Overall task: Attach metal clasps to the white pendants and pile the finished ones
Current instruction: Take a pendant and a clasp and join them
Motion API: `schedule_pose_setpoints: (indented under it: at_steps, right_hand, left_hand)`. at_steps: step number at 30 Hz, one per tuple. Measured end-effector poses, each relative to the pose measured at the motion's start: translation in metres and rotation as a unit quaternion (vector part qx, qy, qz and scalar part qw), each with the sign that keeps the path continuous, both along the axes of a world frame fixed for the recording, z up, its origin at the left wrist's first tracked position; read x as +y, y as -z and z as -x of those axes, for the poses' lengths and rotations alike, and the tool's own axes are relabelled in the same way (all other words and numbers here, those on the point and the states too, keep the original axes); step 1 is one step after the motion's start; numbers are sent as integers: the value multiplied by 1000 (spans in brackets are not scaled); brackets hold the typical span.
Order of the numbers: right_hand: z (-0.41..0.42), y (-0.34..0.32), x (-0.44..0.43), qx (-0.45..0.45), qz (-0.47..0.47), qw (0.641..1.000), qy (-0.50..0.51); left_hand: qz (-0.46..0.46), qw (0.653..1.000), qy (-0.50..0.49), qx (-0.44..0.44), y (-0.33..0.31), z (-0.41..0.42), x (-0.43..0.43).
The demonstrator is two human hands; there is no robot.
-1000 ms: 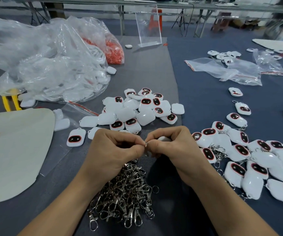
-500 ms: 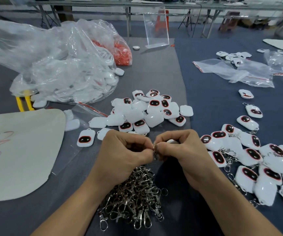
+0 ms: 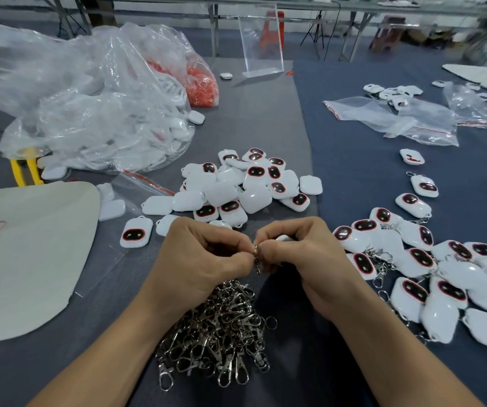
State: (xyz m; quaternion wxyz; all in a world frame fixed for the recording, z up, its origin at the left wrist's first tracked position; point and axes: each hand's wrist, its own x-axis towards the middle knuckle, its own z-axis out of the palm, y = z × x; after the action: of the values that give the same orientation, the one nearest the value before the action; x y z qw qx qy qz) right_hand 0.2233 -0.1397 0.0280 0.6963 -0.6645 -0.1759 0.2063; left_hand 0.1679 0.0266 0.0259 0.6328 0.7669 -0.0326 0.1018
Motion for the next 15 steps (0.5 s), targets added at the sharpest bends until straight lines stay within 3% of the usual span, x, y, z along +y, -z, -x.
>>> schedule_pose_setpoints:
  at_steps: [4,8,15]
  right_hand:
    - [0,1,0,-7,8,1000,-3]
    - [-3,3,-2,-39,54,998,4]
    - [-5,5,-2,-87,110,990,30]
  left_hand:
    - [-29,998,-40,-36,3,2,-3]
    - [-119,984,-106,-81,8,7,-9]
    - [-187,965,-143,-120,4,9,-12]
